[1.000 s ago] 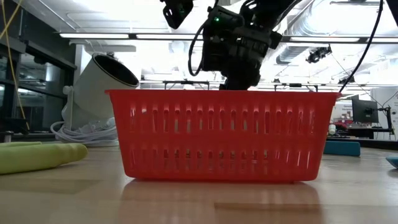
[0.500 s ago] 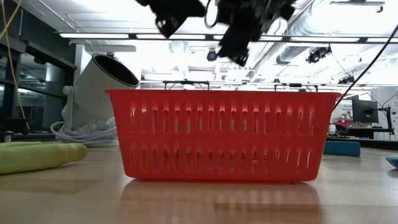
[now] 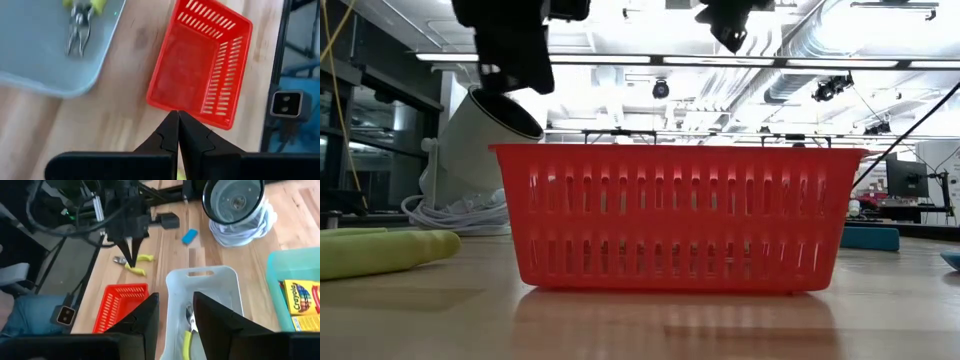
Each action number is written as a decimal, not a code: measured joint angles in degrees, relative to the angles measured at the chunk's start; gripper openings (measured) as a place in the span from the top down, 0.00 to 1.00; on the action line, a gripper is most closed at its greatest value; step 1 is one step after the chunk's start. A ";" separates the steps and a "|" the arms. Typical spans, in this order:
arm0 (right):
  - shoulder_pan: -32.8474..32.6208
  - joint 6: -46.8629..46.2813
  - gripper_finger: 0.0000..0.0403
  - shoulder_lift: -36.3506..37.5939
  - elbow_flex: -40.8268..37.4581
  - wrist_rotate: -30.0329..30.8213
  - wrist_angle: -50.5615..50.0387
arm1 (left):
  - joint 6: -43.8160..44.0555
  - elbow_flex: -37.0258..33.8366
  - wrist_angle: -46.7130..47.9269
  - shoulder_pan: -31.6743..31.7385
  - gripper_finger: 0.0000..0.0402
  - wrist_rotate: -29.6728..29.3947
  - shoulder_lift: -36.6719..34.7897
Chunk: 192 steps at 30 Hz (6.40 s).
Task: Pick & Place School Supplies
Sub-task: Put the green hole puncher into the gray bin
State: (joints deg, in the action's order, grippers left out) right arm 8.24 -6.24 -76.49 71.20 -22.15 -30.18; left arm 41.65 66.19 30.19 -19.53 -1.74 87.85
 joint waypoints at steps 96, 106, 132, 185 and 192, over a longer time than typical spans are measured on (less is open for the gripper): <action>-27.01 2.94 0.72 7.87 0.00 1.46 -13.40 | 50.96 0.24 3.59 -12.70 0.73 -2.42 19.04; -27.01 2.91 0.72 7.85 0.00 2.73 -13.40 | 50.97 0.13 3.11 -12.68 0.78 -2.14 19.19; -27.01 2.93 0.72 7.85 0.00 2.72 -13.79 | 46.06 -0.09 0.18 -12.92 0.91 -6.24 14.09; -27.01 -6.21 0.72 7.83 0.00 2.73 -17.82 | -28.45 3.96 -12.88 17.28 0.91 -0.36 2.51; -27.01 -6.19 0.72 7.83 0.00 2.73 -17.96 | -32.09 3.96 -14.56 17.44 0.91 -0.70 6.34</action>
State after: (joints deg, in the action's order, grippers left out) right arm -18.76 -12.43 -68.66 71.20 -19.42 -48.14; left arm 9.57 70.15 15.63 -2.09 -2.44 94.20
